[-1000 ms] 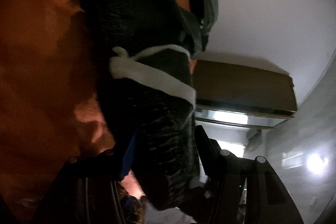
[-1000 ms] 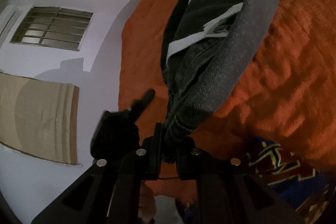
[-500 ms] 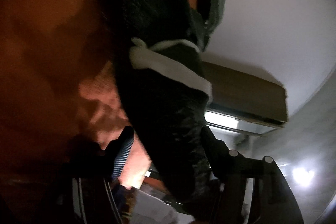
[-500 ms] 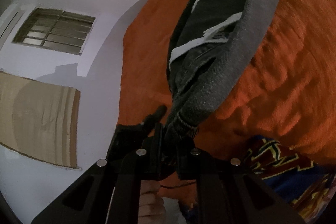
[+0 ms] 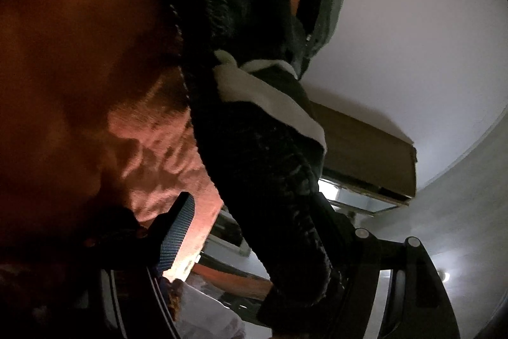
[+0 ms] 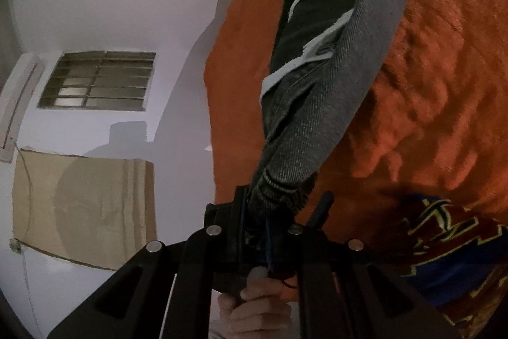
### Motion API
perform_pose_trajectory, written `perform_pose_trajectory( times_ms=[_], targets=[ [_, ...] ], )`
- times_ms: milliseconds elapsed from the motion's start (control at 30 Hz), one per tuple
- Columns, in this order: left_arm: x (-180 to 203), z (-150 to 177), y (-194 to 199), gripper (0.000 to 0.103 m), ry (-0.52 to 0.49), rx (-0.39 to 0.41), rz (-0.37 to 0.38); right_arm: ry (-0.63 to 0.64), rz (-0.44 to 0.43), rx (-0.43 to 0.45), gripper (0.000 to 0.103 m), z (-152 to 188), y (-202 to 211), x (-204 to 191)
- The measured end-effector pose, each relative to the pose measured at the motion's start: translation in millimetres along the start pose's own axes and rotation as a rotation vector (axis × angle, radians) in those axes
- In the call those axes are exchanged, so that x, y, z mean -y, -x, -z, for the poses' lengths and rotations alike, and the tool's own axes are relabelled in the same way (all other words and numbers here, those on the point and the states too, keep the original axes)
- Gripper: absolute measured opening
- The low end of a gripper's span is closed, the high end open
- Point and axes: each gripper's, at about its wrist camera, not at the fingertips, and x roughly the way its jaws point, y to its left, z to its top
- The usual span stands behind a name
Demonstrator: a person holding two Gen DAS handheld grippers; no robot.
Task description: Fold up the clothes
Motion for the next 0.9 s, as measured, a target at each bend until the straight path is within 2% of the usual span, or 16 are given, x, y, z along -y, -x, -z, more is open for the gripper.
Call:
perform_pose_trajectory(
  times_ms=[167, 233, 300, 333, 400, 467, 500, 533, 567, 600, 767, 833, 867, 900],
  targets=[
    [7, 2, -9, 0.074, 0.007, -0.018, 0.03, -0.001, 0.006, -0.015, 0.01, 1, -6, 3],
    [8, 4, -8, 0.063, 0.007, -0.004, 0.008, 0.005, 0.019, -0.019, 0.01, 2, -8, 5],
    [13, 6, -7, 0.039, -0.013, 0.028, 0.0, 0.018, 0.032, -0.017, 0.01, 2, -8, 7],
    [16, 7, -7, 0.031, -0.025, 0.044, 0.004, 0.034, 0.046, -0.015, 0.01, 1, -7, 7],
    [25, 5, -5, 0.025, -0.059, 0.054, 0.003, 0.093, 0.096, -0.022, 0.009, -2, -7, 3],
    [33, 3, -8, 0.024, -0.087, 0.052, -0.007, 0.138, 0.116, -0.03, 0.009, -2, -8, 0],
    [34, 4, -9, 0.031, -0.086, 0.045, -0.006, 0.153, 0.119, -0.035, 0.009, -3, -8, 0],
    [34, 4, -11, 0.041, -0.08, 0.035, -0.002, 0.164, 0.123, -0.042, 0.009, -3, -9, 0],
    [33, 3, -14, 0.067, -0.062, 0.021, 0.011, 0.159, 0.12, -0.049, 0.009, -3, -11, 0],
    [32, 4, -16, 0.071, -0.059, 0.016, 0.012, 0.139, 0.111, -0.057, 0.009, -2, -11, 4],
    [38, 10, -27, 0.069, -0.076, 0.007, -0.006, 0.046, 0.048, -0.062, 0.01, 1, -14, 20],
    [43, 14, -24, 0.05, -0.101, 0.026, -0.037, 0.045, 0.039, -0.059, 0.01, 2, -12, 20],
    [43, 15, -20, 0.031, -0.105, 0.038, -0.032, 0.043, 0.031, -0.055, 0.01, 1, -10, 20],
    [44, 16, -17, 0.025, -0.11, 0.048, -0.03, 0.039, 0.022, -0.059, 0.01, 0, -9, 20]
  ],
)
